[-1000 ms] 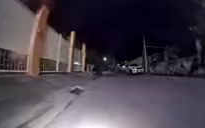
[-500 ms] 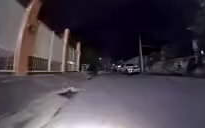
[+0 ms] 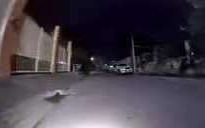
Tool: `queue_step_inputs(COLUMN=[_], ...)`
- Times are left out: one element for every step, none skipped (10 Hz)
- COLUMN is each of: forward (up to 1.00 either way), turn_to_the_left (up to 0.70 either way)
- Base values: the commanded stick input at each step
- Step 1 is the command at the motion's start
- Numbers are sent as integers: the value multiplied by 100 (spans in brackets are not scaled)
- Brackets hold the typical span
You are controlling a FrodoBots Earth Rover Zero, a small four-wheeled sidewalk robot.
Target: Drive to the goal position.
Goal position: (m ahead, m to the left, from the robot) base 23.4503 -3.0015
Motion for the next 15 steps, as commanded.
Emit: queue_step_inputs(forward=[70,70,70,70,70,70,70,70,70,70,70,70,70,70,70], turn_to_the_left=[0,0,0,0,0,0,0,0,0,0,0,0,0,0,0])
